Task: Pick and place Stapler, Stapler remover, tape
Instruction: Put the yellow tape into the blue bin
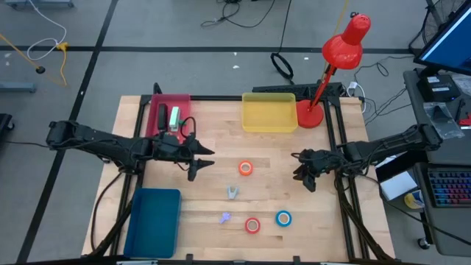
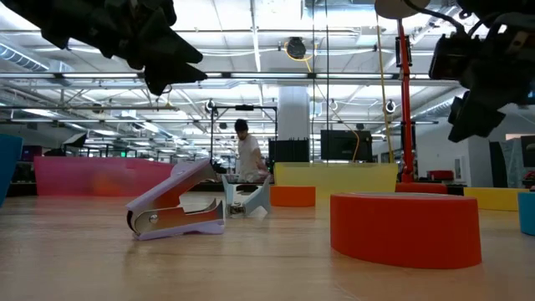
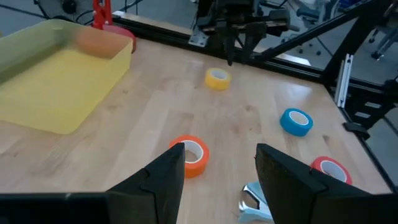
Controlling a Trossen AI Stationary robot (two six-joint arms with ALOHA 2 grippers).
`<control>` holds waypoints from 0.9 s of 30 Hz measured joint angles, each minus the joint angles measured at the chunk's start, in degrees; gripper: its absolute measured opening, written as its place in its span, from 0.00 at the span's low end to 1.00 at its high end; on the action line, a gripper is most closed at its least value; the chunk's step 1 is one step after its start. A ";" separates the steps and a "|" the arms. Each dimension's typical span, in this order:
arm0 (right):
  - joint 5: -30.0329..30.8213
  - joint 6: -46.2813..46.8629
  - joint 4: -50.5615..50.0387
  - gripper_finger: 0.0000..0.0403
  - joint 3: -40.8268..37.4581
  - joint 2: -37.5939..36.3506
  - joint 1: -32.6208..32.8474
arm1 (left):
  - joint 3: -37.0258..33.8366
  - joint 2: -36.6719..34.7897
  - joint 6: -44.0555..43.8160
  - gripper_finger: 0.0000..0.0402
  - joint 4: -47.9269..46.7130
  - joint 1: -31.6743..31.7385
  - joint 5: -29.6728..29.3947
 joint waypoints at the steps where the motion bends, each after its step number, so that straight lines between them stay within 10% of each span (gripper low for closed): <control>1: 0.00 0.00 0.72 0.29 0.00 0.00 0.00 | -0.01 0.00 -0.18 0.49 0.00 -0.12 0.00; 13: 0.00 -2.94 0.50 0.29 0.00 0.00 0.00 | 0.01 0.00 -4.68 0.49 0.02 -0.18 0.02; 27: 10.79 9.20 -22.62 0.29 6.19 2.37 0.12 | 0.02 0.00 -7.31 0.49 0.01 -0.14 0.04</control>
